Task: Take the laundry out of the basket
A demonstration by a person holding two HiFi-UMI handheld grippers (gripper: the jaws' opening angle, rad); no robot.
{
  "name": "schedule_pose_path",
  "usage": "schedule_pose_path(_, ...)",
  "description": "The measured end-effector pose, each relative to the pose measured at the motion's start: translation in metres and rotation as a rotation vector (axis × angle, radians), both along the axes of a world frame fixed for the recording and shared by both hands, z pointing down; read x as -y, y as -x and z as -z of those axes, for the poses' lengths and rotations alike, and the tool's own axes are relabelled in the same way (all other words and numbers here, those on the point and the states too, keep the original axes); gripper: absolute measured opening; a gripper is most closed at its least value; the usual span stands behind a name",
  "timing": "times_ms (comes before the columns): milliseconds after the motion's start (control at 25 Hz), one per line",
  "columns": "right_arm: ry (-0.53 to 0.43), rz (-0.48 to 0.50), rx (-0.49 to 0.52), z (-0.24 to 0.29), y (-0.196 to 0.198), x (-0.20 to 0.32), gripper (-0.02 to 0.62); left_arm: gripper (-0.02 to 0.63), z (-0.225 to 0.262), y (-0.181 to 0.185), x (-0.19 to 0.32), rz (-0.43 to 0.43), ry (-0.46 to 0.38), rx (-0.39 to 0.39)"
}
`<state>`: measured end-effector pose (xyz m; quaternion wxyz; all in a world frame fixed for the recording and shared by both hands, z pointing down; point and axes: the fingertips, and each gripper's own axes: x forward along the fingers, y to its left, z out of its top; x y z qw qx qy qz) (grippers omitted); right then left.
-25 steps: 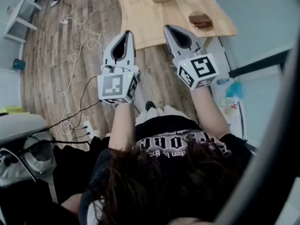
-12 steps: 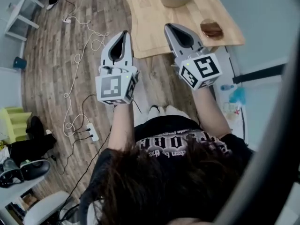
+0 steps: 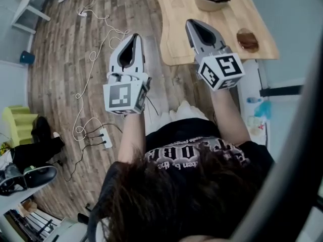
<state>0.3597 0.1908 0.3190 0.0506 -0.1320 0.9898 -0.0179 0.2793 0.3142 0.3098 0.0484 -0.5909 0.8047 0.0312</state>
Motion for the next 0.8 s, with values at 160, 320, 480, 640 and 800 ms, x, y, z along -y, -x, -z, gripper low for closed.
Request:
schedule_pose_path(160,0.004,0.021,-0.004,-0.005,0.030,0.004,0.029,0.000,-0.003,0.031,-0.004,0.033,-0.023,0.019)
schedule_pose_path(320,0.004,0.044,-0.009,-0.012,0.064,0.009,0.029,0.000,-0.007,0.066,-0.005,0.063,-0.018,0.017)
schedule_pose_path(480,0.005,0.050,-0.014,-0.018,0.100,0.023,0.030,0.000,-0.010,0.101,0.011,0.074,-0.003,-0.002)
schedule_pose_path(640,-0.002,0.043,-0.014,-0.017,0.139,0.043,0.029,0.001,-0.007,0.139,0.035,0.050,-0.020,0.016)
schedule_pose_path(800,0.004,0.015,-0.025,-0.021,0.174,0.071,0.029,0.000,-0.009,0.176,0.063,0.018,-0.025,0.017)
